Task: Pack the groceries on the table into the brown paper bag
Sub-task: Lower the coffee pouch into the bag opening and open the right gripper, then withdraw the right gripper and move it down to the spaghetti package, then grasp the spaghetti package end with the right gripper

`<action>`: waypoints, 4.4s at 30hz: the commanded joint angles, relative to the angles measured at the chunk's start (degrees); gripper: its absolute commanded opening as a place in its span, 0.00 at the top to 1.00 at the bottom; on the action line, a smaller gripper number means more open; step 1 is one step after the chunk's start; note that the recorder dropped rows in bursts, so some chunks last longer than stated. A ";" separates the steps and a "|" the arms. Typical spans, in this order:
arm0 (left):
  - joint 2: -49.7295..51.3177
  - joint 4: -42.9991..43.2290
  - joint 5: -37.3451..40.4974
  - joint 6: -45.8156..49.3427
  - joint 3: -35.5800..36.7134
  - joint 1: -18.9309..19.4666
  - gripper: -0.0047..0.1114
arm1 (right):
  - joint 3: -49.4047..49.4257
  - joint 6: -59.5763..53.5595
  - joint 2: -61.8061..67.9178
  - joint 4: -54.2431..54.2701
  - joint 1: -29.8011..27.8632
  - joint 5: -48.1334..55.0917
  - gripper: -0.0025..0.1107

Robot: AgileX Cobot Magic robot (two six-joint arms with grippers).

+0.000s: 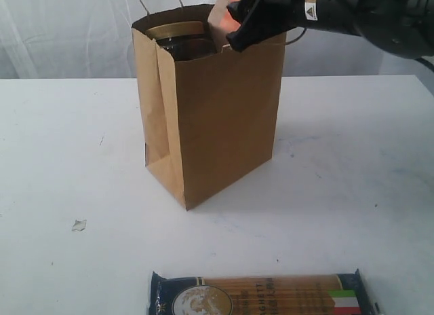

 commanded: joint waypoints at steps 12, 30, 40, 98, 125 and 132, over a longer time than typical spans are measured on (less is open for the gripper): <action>-0.30 -0.29 0.05 0.00 0.15 0.26 0.96 | 1.93 3.16 -10.46 0.15 0.05 4.50 0.42; -0.30 -0.29 0.05 0.00 0.15 0.26 0.96 | 13.19 2.05 -41.11 -0.11 0.05 22.90 0.42; -0.30 -0.29 0.05 0.00 0.15 0.26 0.96 | 13.24 -21.76 -49.08 10.91 0.05 53.90 0.42; -0.30 -0.29 0.05 0.00 0.15 0.26 0.96 | 24.84 -68.86 -7.81 56.28 17.85 43.55 0.26; -0.30 -0.29 0.05 0.00 0.15 0.26 0.96 | 14.79 -70.46 9.85 58.11 29.21 41.22 0.26; -0.30 -0.29 0.05 0.00 0.15 0.26 0.96 | 12.33 -71.60 14.80 57.16 29.71 40.13 0.26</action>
